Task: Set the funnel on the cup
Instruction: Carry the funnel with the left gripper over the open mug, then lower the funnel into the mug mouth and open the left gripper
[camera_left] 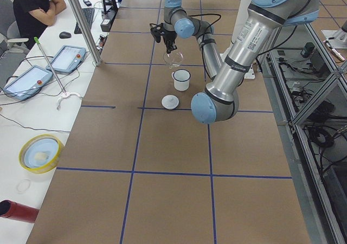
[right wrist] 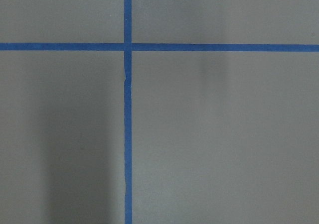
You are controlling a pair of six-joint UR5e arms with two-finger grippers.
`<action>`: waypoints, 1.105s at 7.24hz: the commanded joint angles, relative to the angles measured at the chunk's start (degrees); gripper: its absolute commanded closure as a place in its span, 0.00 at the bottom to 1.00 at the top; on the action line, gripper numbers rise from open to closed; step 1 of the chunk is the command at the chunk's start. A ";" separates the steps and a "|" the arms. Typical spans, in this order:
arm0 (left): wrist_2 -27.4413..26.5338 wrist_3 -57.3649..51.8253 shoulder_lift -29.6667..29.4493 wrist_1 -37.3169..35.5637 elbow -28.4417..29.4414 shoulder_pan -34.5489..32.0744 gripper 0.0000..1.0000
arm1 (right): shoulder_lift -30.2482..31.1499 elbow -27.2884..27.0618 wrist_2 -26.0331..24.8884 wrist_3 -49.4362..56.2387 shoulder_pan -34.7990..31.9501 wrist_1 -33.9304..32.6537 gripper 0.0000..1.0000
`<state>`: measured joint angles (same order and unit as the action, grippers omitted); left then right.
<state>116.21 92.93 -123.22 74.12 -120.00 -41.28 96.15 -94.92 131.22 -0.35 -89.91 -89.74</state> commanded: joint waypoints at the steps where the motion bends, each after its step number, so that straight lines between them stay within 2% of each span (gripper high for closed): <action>1: -6.67 -0.03 -2.54 -7.39 0.21 7.33 1.00 | 0.00 0.00 0.00 0.00 0.00 0.00 0.00; 2: -8.01 -0.38 -2.55 -7.41 0.82 8.49 1.00 | 0.00 0.00 0.00 0.00 0.00 0.00 0.00; 8: -8.28 -1.87 -3.95 -5.57 6.36 9.90 1.00 | 0.00 0.00 0.00 0.00 0.00 0.00 0.00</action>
<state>107.99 91.13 -127.22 68.23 -114.40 -31.66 96.15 -94.92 131.22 -0.35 -89.91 -89.74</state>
